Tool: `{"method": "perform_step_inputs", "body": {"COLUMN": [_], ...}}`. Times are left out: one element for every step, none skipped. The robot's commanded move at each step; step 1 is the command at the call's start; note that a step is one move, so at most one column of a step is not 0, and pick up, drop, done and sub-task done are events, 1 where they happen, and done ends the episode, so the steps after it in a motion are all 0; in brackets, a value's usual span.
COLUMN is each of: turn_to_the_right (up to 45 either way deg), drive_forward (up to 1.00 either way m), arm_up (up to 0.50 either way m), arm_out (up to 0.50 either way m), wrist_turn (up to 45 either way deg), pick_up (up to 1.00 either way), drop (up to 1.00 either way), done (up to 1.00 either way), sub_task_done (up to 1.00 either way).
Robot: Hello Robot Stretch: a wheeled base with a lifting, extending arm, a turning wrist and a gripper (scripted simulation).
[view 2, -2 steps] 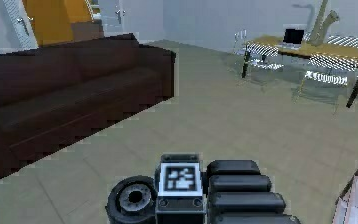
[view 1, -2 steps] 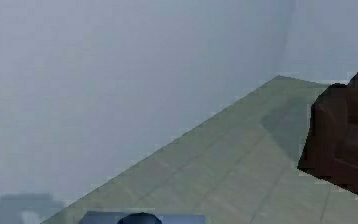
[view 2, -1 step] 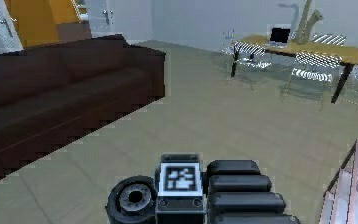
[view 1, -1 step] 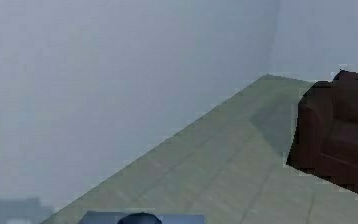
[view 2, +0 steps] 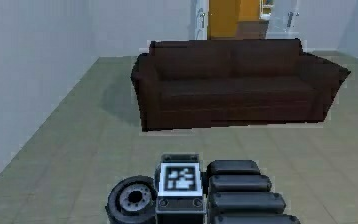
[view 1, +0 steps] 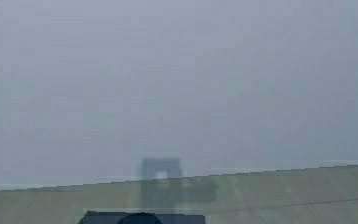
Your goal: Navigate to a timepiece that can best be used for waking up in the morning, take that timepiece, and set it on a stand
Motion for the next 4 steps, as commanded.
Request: {"method": "perform_step_inputs", "body": {"turn_to_the_right": [-45.0, -45.0, -33.0, -45.0], "drive_forward": [0.0, 0.0, 0.0, 0.0], "arm_up": [0.0, 0.0, 0.0, 0.0], "arm_out": [0.0, 0.0, 0.0, 0.0], "wrist_turn": [0.0, 0.0, 0.0, 0.0], "pick_up": [0.0, 0.0, 0.0, 0.0], "drop": [0.0, 0.0, 0.0, 0.0], "done": [0.0, 0.0, 0.0, 0.0], "sub_task_done": [0.0, 0.0, 0.0, 0.0]}}
